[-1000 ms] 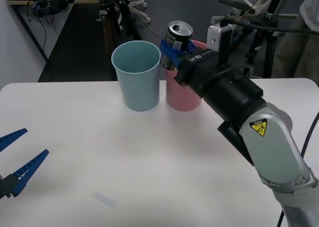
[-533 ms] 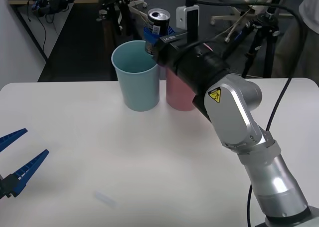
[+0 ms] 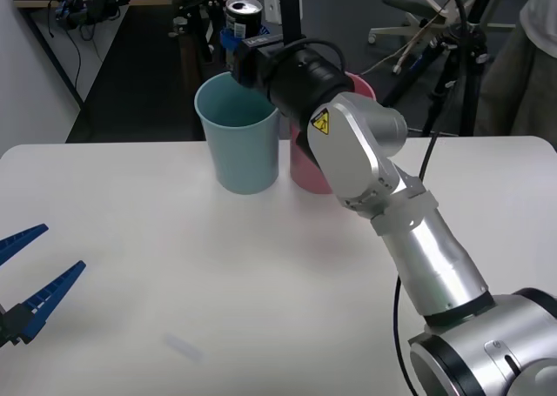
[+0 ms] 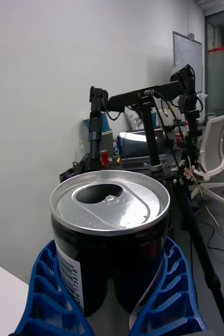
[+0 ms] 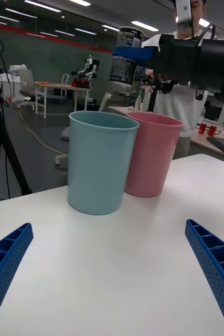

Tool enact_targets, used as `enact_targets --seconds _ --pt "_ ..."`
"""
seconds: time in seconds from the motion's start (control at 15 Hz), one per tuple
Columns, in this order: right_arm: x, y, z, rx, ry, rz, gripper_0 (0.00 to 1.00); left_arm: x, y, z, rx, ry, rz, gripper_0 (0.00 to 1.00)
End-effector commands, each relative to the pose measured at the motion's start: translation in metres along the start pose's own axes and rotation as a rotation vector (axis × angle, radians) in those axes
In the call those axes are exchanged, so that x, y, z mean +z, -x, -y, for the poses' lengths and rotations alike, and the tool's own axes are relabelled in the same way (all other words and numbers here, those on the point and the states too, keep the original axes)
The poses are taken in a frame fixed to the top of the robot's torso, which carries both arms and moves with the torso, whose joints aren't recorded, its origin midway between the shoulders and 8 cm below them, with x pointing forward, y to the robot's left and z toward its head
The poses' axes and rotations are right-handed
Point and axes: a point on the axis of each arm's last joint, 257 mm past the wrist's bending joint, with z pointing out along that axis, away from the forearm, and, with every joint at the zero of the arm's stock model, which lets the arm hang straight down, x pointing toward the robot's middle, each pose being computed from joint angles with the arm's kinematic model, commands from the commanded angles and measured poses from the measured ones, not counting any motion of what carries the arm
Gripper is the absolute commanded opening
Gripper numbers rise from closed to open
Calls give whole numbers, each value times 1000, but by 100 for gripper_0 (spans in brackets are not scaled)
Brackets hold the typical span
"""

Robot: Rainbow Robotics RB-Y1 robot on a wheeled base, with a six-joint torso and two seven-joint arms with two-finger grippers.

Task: Grasp the object on the table and drop it into the matching bin: aluminum can to the light blue bin, PET bottle to the pink bin.

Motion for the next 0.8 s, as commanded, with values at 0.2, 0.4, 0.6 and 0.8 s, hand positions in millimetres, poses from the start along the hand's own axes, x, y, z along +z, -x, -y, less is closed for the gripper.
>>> enact_targets --seconds 0.2,0.4,0.6,0.8 --pt "18 -16 6 -57 -17 -38 0 0 0 0 0 0 0 100" --pt "19 -21 3 -71 -13 -48 0 0 0 0 0 0 0 100" --pt "19 -22 3 -74 -13 -52 0 0 0 0 0 0 0 100" --pt "19 -22 3 -70 -13 -51 0 0 0 0 0 0 0 100"
